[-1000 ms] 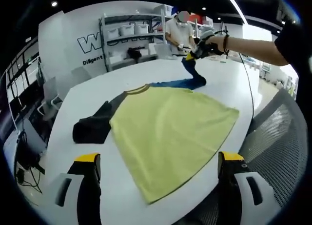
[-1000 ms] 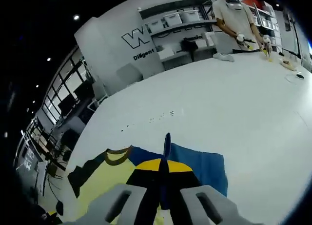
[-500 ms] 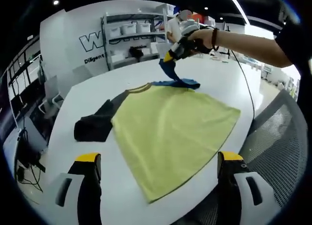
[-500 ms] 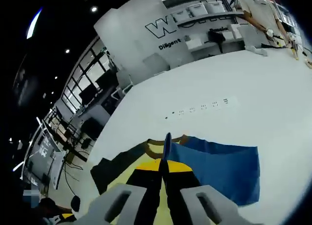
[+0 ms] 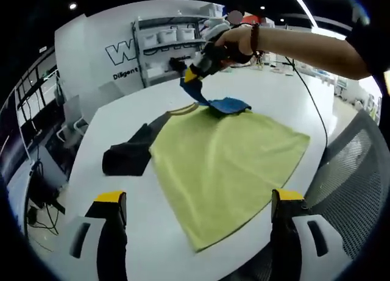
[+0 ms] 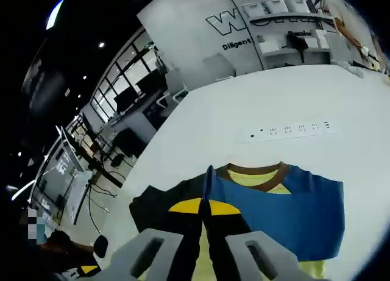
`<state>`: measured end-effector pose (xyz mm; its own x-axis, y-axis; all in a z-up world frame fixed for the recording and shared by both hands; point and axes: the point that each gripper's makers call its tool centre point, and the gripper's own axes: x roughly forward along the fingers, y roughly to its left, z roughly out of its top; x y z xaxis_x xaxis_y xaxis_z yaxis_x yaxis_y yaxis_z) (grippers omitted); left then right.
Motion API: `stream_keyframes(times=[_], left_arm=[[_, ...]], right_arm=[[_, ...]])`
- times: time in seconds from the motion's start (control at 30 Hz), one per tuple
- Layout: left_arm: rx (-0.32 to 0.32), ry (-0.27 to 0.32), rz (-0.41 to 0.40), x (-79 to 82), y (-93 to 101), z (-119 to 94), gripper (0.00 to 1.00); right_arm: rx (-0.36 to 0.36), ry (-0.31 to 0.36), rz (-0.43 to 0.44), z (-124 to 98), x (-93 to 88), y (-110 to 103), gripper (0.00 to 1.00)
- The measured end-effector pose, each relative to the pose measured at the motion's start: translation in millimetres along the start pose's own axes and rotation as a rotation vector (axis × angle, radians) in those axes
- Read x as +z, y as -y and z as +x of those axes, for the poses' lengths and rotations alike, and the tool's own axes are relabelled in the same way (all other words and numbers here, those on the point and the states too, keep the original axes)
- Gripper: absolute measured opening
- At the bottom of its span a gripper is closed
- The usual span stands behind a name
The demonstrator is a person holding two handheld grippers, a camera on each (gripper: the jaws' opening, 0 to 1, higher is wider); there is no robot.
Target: Fold the garment on the visible template until the final outline fits inside the template.
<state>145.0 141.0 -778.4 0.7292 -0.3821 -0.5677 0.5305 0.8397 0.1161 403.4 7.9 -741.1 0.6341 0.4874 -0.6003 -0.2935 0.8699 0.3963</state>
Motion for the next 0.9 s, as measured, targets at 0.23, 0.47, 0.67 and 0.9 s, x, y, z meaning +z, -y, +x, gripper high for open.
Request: stream_keyframes(times=[0.23, 0.47, 0.67, 0.9], left_arm=[[-0.004, 0.003, 0.008, 0.4, 1.0, 0.3, 0.98], [0.002, 0.008, 0.021, 2.0, 0.7, 0.2, 0.96], [0.01, 0.009, 0.023, 2.3, -0.9, -0.3, 0.96], [0.022, 0.007, 0.026, 2.1, -3.3, -0.6, 0.96]], right_arm=[[-0.002, -0.036, -0.065, 22.0, -7.0, -23.1, 0.0], [-0.006, -0.083, -0.091, 48.5, -21.7, -34.4, 0.0], [-0.006, -0.13, -0.119, 69.5, -40.1, -42.0, 0.0], [0.025, -0.194, -0.137, 89.2, -62.3, -47.6, 0.0]])
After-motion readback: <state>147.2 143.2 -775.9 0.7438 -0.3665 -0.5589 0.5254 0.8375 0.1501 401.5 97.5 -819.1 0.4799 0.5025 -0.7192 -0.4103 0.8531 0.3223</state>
